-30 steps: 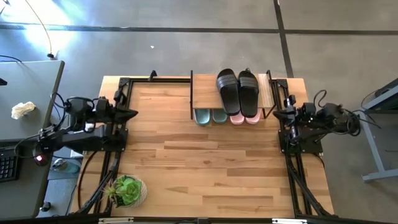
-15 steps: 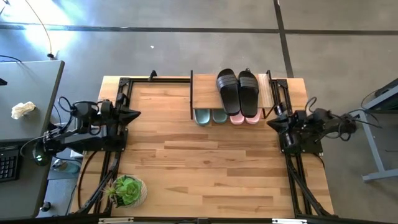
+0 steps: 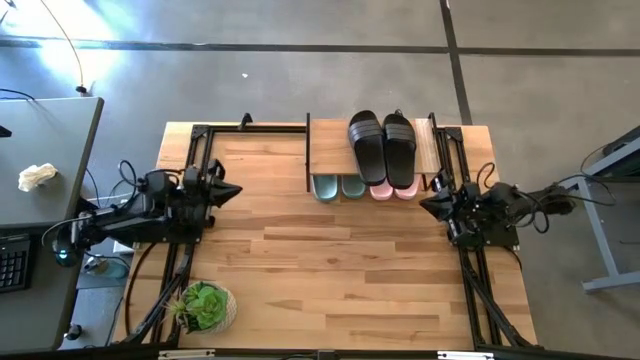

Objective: Pick and place slides into the shelf
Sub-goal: Return to Home Position

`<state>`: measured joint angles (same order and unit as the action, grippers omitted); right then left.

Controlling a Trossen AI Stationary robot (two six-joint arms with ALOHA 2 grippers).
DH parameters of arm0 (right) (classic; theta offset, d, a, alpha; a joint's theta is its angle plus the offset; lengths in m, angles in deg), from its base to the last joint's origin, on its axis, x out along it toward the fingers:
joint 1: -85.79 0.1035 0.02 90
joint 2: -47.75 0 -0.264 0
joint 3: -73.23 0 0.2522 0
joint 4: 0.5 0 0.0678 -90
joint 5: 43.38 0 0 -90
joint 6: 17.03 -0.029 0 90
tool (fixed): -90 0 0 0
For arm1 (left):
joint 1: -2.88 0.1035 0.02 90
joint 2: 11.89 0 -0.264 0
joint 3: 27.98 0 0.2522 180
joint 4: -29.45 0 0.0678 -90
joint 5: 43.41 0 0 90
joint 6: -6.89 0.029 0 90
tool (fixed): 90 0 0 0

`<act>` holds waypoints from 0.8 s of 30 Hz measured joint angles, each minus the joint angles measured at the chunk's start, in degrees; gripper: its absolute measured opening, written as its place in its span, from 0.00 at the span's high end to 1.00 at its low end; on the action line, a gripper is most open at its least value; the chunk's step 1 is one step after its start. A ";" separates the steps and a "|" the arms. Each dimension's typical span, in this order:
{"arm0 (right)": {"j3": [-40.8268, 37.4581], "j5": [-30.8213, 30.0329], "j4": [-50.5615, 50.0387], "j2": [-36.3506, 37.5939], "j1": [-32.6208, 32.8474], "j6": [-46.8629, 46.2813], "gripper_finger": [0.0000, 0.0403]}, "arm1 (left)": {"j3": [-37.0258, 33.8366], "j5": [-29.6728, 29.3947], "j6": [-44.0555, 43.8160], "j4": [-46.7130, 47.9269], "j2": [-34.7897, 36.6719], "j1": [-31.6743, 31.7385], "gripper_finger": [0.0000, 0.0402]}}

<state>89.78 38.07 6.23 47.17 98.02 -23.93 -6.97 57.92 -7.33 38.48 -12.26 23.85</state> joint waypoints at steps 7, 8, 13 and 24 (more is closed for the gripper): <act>0.00 -0.25 -2.03 -0.07 0.00 -0.70 1.00 | -4.77 -0.30 -2.53 -0.19 -0.01 0.00 1.00; 0.00 -0.43 -2.48 -0.07 0.00 -0.91 1.00 | -5.45 -0.37 -2.71 -0.63 -0.02 0.00 1.00; 0.00 -1.85 -7.24 -0.08 0.00 -3.16 1.00 | -6.78 -0.87 -2.80 0.25 -0.07 0.00 1.00; 0.00 -6.16 -21.91 -0.11 0.00 2.42 1.00 | -6.78 -3.84 6.48 2.78 -0.31 0.00 1.00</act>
<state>89.78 31.91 -15.68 47.06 98.02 -21.51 -13.75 54.09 -0.85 41.26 -12.56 23.85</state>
